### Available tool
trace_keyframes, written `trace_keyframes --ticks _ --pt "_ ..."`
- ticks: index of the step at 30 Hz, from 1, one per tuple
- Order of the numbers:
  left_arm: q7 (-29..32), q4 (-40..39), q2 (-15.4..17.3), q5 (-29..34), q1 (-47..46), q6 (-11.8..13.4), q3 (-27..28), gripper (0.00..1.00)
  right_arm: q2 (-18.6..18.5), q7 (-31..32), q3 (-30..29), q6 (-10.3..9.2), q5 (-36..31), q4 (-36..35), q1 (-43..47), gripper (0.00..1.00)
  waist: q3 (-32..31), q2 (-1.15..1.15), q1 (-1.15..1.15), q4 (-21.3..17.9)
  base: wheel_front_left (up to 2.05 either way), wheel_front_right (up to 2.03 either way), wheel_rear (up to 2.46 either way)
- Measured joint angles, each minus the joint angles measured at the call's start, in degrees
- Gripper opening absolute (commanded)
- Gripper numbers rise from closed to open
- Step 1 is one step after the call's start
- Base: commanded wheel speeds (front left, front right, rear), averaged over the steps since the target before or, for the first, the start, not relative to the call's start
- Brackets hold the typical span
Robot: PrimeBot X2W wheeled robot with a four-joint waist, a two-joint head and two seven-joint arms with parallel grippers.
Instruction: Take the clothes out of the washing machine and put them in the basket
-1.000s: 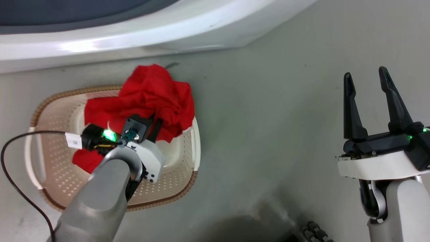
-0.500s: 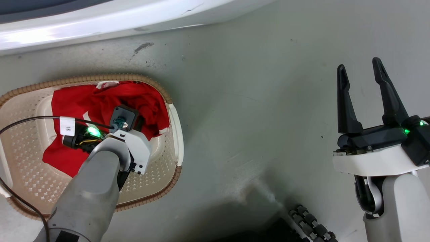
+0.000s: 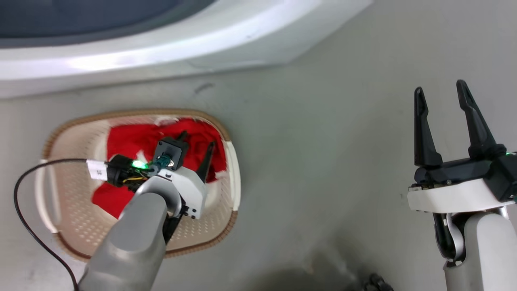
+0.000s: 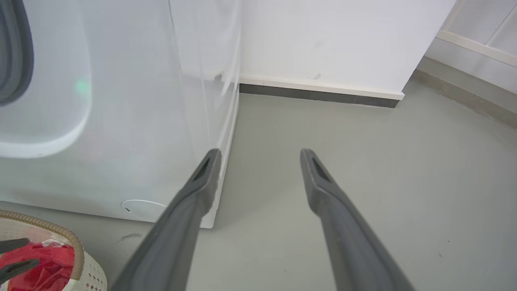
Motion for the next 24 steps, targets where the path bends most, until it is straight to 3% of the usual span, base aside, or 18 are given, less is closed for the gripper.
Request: trace_keyframes --ticks 10,16,18,24 --pt "0.0 -16.2 -0.3 0.4 7.1 0.1 7.8 1.0 0.0 0.0 -1.4 0.0 -1.7 1.2 2.6 1.0 -11.3 0.0 -0.01 4.0 0.0 0.0 0.0" --pt "0.0 -27.8 0.2 3.0 12.5 2.7 14.2 1.0 0.0 0.0 -1.9 0.0 -1.7 2.2 5.0 1.0 -18.1 0.0 -0.01 5.9 0.0 0.0 0.0" --pt "0.0 -36.4 -1.0 4.7 19.9 4.1 19.3 1.0 0.0 0.0 -2.2 0.0 -1.6 3.1 7.7 1.0 -24.3 0.0 -0.02 7.4 0.0 0.0 0.0" --pt "0.0 -43.3 -2.9 6.5 27.5 5.1 23.7 1.0 0.0 0.0 -2.4 0.0 -1.5 3.0 10.7 1.0 -29.7 0.0 -0.02 8.6 0.0 0.0 0.0"
